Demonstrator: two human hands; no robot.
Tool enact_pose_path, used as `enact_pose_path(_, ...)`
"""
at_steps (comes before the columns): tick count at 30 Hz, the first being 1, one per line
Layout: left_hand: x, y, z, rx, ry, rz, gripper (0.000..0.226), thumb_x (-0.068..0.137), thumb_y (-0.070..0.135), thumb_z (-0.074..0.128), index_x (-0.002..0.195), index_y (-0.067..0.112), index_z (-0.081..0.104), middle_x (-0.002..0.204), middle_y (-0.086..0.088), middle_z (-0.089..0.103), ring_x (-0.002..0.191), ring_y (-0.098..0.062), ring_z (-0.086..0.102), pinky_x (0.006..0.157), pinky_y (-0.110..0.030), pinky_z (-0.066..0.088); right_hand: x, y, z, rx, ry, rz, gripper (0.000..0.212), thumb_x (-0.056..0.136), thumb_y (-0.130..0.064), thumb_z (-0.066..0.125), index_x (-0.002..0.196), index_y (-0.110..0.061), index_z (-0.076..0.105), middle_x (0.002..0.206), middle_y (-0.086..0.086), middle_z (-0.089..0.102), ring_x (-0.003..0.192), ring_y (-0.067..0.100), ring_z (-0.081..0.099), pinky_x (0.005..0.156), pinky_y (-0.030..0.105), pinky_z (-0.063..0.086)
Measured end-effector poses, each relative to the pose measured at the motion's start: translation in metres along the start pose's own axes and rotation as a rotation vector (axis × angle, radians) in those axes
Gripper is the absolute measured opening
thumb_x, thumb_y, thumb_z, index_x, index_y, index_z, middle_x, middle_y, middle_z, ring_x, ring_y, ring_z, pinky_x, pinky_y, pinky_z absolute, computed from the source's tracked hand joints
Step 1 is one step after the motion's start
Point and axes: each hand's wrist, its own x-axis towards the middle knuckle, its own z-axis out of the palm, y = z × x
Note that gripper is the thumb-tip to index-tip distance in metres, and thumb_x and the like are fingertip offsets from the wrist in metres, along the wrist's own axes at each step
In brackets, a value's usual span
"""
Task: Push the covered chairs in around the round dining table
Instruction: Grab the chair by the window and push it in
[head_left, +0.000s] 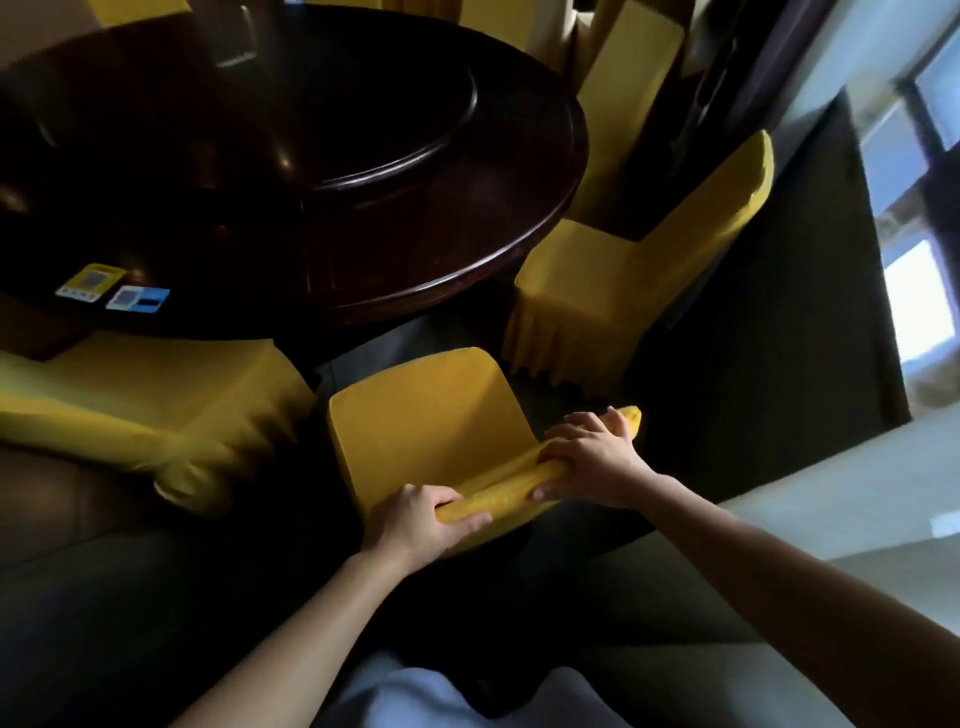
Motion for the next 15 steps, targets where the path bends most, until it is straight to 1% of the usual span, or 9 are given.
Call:
enact_pose_path(4, 0.008, 0.004, 0.000, 0.043, 0.027, -0.002, 0.062, 0.069, 0.076, 0.055, 0.103, 0.026, 0.069, 0.098, 0.007, 0.071, 0.093, -0.015, 0.064, 0.065, -0.023, 0.041, 0.007, 0.008, -0.007, -0.034, -0.012, 0.003, 0.113, 0.040, -0.102, 0.007, 0.122, -0.042, 0.058, 0.133, -0.014, 0.048, 0.135, 0.017, 0.026, 0.110, 0.060, -0.001)
enact_pose_path(8, 0.019, 0.000, -0.004, 0.085, 0.046, -0.035, 0.067, 0.063, 0.083, 0.054, 0.100, 0.029, 0.069, 0.096, 0.009, 0.071, 0.090, -0.015, 0.064, 0.065, -0.024, 0.043, 0.020, 0.011, -0.008, -0.035, -0.006, 0.023, 0.116, 0.037, -0.104, 0.007, 0.120, -0.042, 0.059, 0.127, -0.014, 0.051, 0.131, 0.018, 0.030, 0.111, 0.060, 0.001)
enact_pose_path(11, 0.028, -0.004, -0.010, 0.099, 0.057, -0.047, 0.066, 0.062, 0.084, 0.053, 0.096, 0.030, 0.070, 0.092, 0.009, 0.071, 0.086, -0.015, 0.064, 0.065, -0.025, 0.047, 0.030, 0.010, -0.012, -0.031, 0.015, 0.037, 0.115, 0.037, -0.104, 0.008, 0.118, -0.041, 0.060, 0.122, -0.011, 0.052, 0.129, 0.020, 0.032, 0.112, 0.060, 0.002)
enact_pose_path(15, 0.042, -0.008, -0.024, 0.103, 0.068, -0.073, 0.069, 0.060, 0.085, 0.052, 0.090, 0.026, 0.071, 0.086, 0.005, 0.070, 0.081, -0.016, 0.063, 0.067, -0.030, 0.053, 0.049, 0.007, -0.017, -0.018, 0.030, 0.073, 0.121, 0.033, -0.104, 0.004, 0.118, -0.040, 0.061, 0.118, -0.007, 0.052, 0.124, 0.022, 0.034, 0.113, 0.056, 0.002)
